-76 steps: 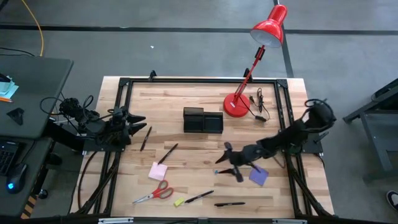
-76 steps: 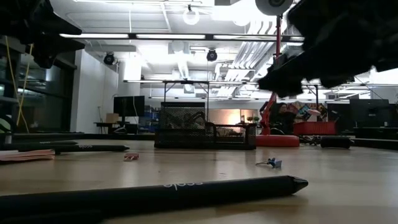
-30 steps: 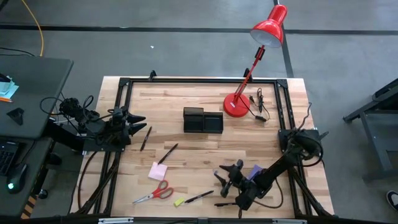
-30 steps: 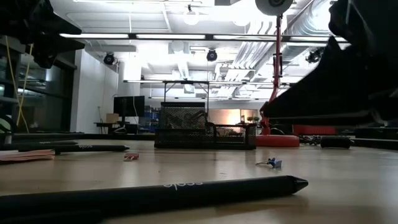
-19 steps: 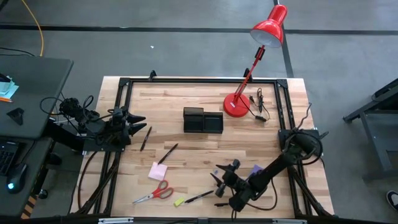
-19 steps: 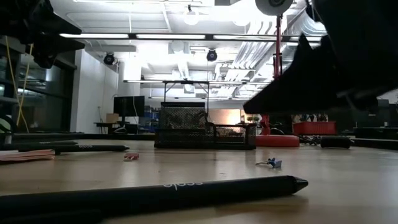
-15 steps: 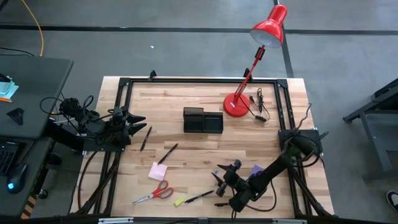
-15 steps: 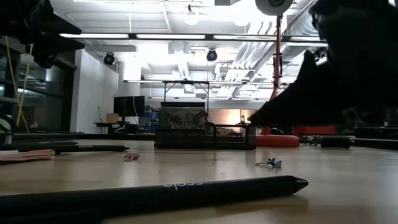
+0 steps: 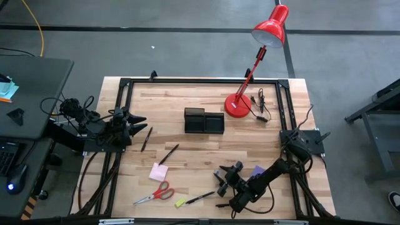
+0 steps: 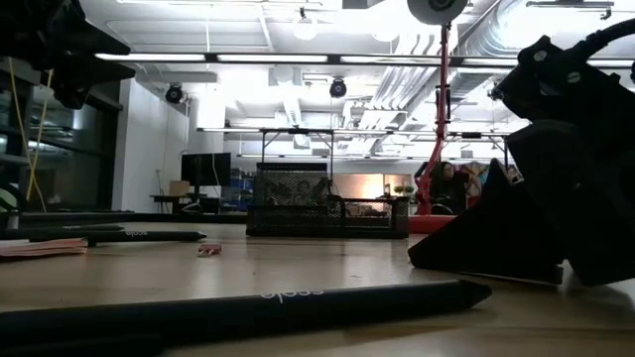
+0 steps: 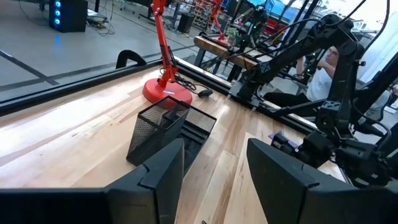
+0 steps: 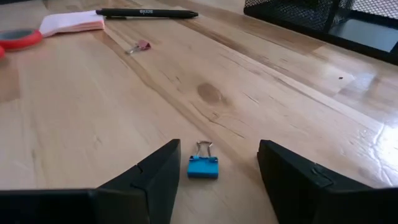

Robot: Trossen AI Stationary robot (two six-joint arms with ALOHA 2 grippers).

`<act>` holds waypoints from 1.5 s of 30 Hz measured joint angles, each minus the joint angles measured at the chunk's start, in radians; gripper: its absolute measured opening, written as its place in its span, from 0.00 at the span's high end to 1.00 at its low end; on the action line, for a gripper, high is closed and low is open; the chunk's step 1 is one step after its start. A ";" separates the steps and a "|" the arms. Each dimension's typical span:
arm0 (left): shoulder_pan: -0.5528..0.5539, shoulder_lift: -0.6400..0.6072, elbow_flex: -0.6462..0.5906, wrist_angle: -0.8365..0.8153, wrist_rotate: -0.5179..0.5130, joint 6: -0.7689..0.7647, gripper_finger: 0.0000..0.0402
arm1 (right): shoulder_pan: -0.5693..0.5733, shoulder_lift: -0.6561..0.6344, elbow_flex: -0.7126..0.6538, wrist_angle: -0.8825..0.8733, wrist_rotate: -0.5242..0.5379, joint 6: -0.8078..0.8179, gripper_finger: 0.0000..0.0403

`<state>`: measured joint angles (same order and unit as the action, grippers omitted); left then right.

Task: Pick and place office supplies into organizer
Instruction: Put the blue binder clip into the black desk organizer

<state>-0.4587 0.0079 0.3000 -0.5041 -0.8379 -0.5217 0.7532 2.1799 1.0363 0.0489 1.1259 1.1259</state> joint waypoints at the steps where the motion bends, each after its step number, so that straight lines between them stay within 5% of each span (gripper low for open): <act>1: 0.000 0.000 0.000 0.000 0.000 0.000 0.58 | 0.000 0.000 0.000 0.000 0.000 0.000 0.49; 8: 0.000 0.000 0.000 0.000 0.000 0.000 0.58 | 0.000 0.000 0.000 -0.007 -0.023 0.000 0.53; 25: 0.000 0.000 0.000 0.000 0.000 0.000 0.58 | 0.000 -0.001 0.000 -0.006 -0.043 -0.005 0.91; 45: 0.000 0.000 0.000 0.000 0.000 0.000 0.58 | -0.026 0.005 0.093 0.001 -0.005 -0.237 0.89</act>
<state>-0.4587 0.0078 0.3000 -0.5041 -0.8379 -0.5217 0.7268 2.1851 1.1295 0.0499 1.1208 0.8889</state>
